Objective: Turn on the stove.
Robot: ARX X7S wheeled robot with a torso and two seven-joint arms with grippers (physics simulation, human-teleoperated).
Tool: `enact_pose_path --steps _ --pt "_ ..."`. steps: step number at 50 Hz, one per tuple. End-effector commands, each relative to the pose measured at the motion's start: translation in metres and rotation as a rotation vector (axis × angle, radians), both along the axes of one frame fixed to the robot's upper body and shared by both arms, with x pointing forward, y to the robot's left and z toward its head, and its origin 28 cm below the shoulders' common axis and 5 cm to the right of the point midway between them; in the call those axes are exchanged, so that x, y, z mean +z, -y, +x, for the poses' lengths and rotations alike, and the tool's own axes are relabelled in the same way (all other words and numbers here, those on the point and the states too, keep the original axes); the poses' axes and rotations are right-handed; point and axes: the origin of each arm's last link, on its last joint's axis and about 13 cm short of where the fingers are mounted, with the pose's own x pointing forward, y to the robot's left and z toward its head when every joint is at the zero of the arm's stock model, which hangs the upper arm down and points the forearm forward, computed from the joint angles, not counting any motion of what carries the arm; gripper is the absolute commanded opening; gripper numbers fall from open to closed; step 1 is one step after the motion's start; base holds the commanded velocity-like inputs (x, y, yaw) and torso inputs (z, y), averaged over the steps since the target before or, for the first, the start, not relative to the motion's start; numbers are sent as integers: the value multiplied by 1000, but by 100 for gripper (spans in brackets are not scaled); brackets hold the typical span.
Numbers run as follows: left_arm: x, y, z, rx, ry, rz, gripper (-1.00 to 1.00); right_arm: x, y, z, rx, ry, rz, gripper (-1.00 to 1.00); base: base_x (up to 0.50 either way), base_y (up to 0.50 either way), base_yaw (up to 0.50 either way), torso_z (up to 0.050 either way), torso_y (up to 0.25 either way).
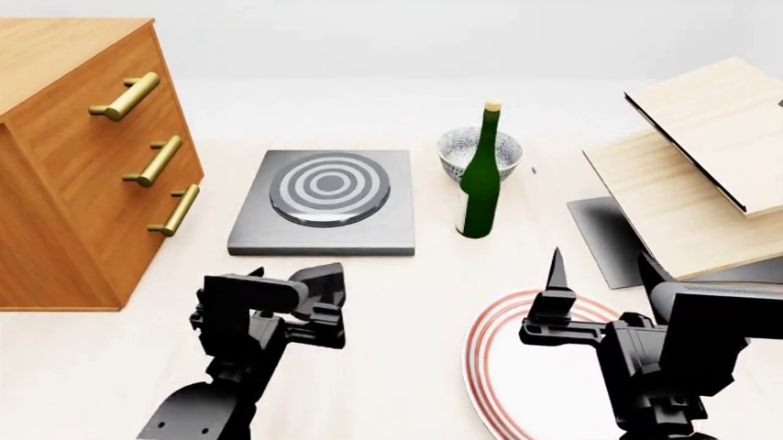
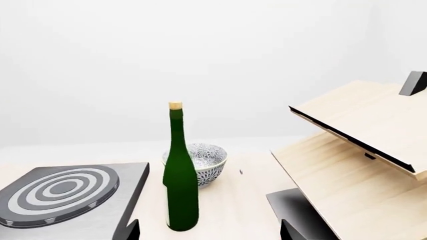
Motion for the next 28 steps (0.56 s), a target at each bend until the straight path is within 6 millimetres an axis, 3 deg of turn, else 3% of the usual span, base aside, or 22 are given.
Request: enact_pose_path --steps 1,9,28 --pt "58 -2 -50 -131 180 -38 100 2 3 0 -17 9 10 100 0 0 0 0 0" --pt "63 -5 -61 -97 219 -2 100 1 2 -1 -14 7 14 100 0 0 0 0 0" --pt "54 -8 -58 -35 161 3 100 0 0 -2 -2 6 12 100 0 0 0 0 0"
